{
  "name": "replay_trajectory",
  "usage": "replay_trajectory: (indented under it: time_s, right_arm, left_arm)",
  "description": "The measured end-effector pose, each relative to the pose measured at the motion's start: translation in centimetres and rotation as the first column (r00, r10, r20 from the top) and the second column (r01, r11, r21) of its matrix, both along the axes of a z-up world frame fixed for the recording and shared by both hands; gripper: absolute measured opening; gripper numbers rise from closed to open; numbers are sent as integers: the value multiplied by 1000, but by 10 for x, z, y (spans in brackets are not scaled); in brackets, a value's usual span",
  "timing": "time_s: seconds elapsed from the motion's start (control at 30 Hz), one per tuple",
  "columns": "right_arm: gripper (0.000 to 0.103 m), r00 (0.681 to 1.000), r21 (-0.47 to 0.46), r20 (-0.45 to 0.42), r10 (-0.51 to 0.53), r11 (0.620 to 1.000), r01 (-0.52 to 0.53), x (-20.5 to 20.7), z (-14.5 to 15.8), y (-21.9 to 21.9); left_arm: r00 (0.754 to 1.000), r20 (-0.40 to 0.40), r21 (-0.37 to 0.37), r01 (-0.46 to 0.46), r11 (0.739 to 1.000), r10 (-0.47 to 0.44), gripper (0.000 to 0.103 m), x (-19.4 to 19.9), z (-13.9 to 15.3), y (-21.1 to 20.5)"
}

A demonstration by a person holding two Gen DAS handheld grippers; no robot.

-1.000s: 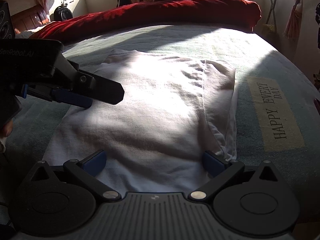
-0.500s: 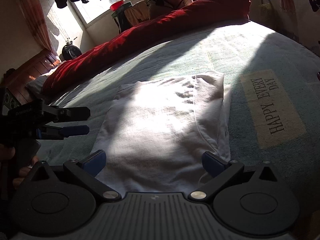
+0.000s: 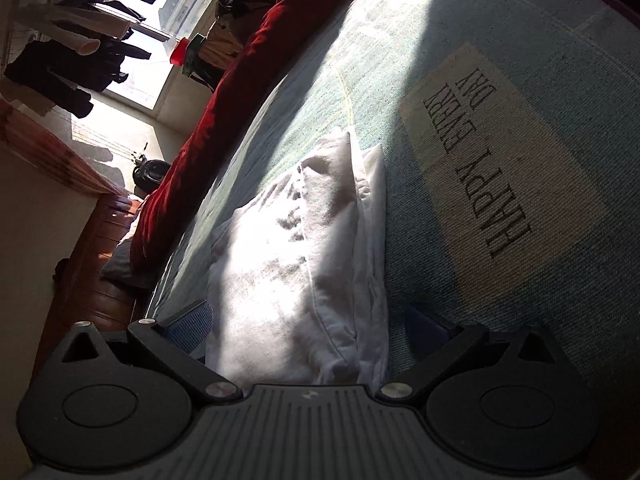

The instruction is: Fold clothes

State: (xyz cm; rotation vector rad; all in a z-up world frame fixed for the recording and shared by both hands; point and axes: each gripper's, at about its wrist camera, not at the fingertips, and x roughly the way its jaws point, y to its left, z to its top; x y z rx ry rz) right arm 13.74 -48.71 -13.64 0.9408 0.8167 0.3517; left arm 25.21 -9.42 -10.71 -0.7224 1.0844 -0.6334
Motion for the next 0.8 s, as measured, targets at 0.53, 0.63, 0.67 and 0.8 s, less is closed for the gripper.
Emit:
replay_trajectory:
  time_s: [0.53, 0.63, 0.67, 0.8]
  right_arm:
    - [103, 996, 63, -14, 86, 994, -85, 34, -3, 16]
    - [103, 994, 75, -7, 112, 991, -111, 18, -5, 21]
    - [103, 993, 69, 3, 116, 991, -116, 17, -5, 21]
    - [103, 993, 97, -3, 120, 988, -119, 38, -7, 19]
  left_arm:
    - [993, -32, -105, 113, 988, -117, 100, 3, -14, -11]
    - [991, -19, -113, 128, 985, -131, 100, 2, -15, -10]
    - [991, -15, -113, 130, 985, -133, 100, 5, -15, -12]
    - [990, -1, -113, 138, 984, -139, 100, 16, -14, -19]
